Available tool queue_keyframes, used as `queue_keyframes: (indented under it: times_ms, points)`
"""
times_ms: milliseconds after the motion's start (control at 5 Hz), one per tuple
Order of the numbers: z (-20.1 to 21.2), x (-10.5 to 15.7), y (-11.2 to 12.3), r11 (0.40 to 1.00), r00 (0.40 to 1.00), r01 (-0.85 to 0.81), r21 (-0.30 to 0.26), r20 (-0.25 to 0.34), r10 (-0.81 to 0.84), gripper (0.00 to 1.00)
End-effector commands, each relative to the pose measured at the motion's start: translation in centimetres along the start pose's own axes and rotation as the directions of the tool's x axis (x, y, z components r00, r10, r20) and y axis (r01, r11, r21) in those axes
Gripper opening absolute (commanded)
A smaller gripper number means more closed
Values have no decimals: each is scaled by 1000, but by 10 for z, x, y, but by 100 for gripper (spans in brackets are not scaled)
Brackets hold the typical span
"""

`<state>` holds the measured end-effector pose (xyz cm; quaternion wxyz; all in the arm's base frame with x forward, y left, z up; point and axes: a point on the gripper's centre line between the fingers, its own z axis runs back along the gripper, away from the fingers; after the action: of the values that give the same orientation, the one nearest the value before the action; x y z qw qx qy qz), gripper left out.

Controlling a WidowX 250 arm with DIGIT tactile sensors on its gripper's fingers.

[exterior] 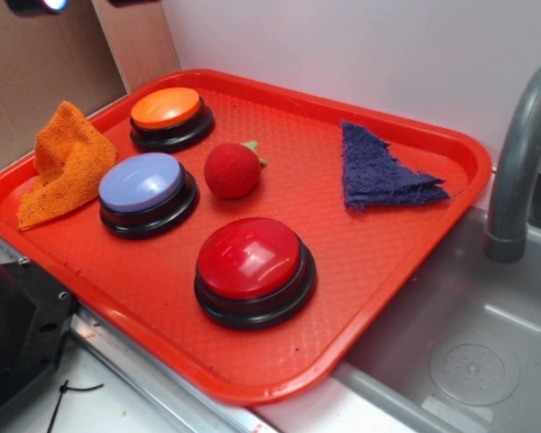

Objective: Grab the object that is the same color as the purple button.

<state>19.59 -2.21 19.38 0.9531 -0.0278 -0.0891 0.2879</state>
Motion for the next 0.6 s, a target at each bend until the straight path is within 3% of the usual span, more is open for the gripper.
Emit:
queue_keyframes:
  times_ms: [0, 200, 400]
  points:
    - [-31, 30, -42, 966, 966, -231, -119, 91, 243, 100]
    - [-58, 41, -68, 955, 953, -263, -134, 116, 279, 100]
    - [-82, 54, -87, 952, 953, -270, -146, 101, 286, 100]
